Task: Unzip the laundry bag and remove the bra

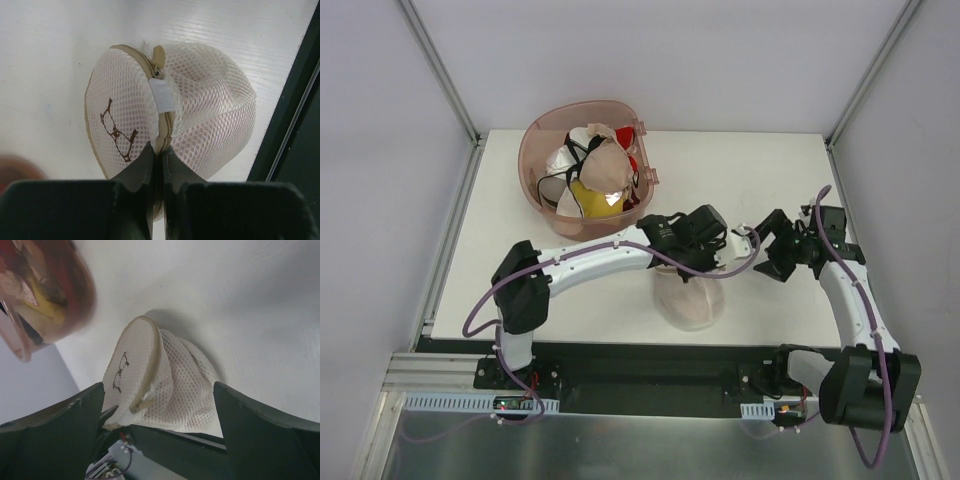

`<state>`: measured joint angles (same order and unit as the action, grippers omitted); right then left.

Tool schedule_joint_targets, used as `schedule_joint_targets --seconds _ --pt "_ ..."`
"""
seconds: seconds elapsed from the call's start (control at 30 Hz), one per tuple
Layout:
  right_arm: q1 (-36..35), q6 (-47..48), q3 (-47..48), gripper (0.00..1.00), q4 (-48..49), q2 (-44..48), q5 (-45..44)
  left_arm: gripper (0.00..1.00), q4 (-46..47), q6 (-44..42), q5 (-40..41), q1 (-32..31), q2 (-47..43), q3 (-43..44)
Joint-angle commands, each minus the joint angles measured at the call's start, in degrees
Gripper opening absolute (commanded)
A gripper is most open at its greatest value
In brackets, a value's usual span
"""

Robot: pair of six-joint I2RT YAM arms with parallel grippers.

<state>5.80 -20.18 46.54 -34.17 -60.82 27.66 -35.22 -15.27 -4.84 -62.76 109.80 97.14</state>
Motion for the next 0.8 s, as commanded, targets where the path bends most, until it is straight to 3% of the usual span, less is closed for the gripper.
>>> schedule_joint_targets --seconds 0.0,0.27,0.37,0.4,0.43,0.53,0.57,0.6,0.63,0.77 --pt "0.2 -11.6 -4.7 0.93 14.5 -5.4 13.7 0.0 11.4 -8.5 -3.3 0.5 -8.3 -7.7" --pt "-5.1 -20.9 -10.4 0.81 28.1 -13.9 21.6 0.0 17.8 -8.6 -3.6 0.6 -10.5 -10.9" --pt "-5.7 -22.2 -9.7 0.48 28.5 -15.0 22.1 0.0 18.8 -8.3 -3.5 0.5 -10.2 -10.6" --pt "-5.7 -22.3 -9.5 0.2 28.5 -15.0 22.1 0.0 19.0 -8.3 -3.2 0.6 -10.1 -10.5" --pt "-5.7 -22.1 -8.7 0.06 27.9 -14.8 20.9 0.0 19.6 -8.4 -2.9 0.6 -10.3 -10.5" --pt "-5.7 -21.3 -7.5 0.02 24.9 -12.4 16.7 0.04 20.9 -7.3 0.2 0.6 -11.0 -11.4" --pt "-5.7 -20.9 -6.3 0.01 22.4 -11.4 15.3 0.09 21.6 -6.4 1.6 0.6 -11.6 -12.1" --pt "-5.7 -20.3 -5.6 0.01 20.4 -9.3 11.7 0.61 22.1 -3.7 2.9 0.7 -12.1 -12.4" --pt "-5.7 -19.2 -4.7 0.01 18.7 -8.1 9.7 0.99 22.5 -2.6 3.7 0.7 -12.8 -13.1" --pt "-5.7 -16.9 -0.5 0.01 7.8 -2.4 -3.4 0.99 24.1 0.6 1.3 0.6 -15.9 -16.0"
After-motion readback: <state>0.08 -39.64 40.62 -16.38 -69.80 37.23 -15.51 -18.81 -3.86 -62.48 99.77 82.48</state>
